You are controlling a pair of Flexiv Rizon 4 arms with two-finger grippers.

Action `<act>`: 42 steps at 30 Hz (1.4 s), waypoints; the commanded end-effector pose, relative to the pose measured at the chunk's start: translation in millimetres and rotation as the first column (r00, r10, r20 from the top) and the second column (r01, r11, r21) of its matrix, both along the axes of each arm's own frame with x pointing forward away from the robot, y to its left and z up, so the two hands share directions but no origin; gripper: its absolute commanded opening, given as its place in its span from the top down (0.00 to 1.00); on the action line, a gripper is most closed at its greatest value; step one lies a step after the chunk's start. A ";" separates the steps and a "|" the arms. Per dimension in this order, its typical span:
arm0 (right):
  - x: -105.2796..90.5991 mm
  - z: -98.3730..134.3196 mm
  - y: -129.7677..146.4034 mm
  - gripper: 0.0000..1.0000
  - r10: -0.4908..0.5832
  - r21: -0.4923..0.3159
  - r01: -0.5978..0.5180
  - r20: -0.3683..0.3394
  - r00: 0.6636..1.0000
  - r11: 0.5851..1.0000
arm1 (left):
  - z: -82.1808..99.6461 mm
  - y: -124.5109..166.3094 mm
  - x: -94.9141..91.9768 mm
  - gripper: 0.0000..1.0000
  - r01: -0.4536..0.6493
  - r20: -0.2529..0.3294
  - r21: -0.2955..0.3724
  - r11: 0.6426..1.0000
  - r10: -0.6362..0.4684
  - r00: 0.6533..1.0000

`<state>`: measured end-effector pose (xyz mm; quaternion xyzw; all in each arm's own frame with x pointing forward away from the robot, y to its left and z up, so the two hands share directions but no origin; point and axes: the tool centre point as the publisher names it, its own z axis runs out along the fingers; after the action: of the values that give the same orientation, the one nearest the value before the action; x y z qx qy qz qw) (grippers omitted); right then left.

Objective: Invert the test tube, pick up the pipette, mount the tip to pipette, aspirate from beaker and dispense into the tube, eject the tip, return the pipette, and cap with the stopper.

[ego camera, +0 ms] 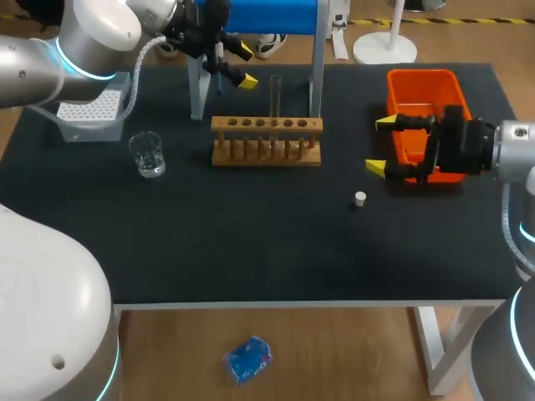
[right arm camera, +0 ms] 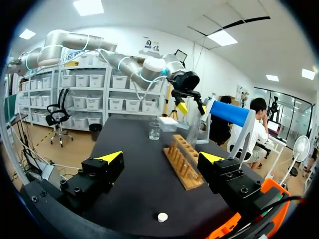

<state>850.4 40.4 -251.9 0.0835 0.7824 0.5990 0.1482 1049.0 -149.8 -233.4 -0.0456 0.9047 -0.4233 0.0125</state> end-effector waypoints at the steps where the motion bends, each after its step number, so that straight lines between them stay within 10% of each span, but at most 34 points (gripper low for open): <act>1: -0.7 0.5 -1.1 0.00 0.002 -0.002 -0.002 0.000 1.000 1.000 | 0.5 -0.1 -1.8 0.00 -0.004 0.002 0.001 1.000 0.004 1.000; 10: 3.7 -4.6 2.6 0.00 0.019 -0.013 -0.019 -0.033 0.999 1.000 | 0.5 -0.1 -1.8 0.00 -0.004 0.002 0.001 1.000 0.004 1.000; 35: -10.3 -108.1 -26.6 0.00 -0.164 -0.214 0.107 -0.269 0.949 0.971 | 0.5 -0.1 -1.8 0.00 -0.004 0.002 0.001 1.000 0.004 1.000; 42: -7.8 -131.3 -20.9 0.18 -0.199 -0.240 0.129 -0.295 0.935 0.962 | 0.5 -0.1 -1.8 0.00 -0.004 0.002 0.001 1.000 0.004 1.000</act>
<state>837.7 11.0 -372.4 0.2214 0.8453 0.4802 0.0767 1046.5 -150.4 -234.0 -0.0469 0.9038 -0.4250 0.0163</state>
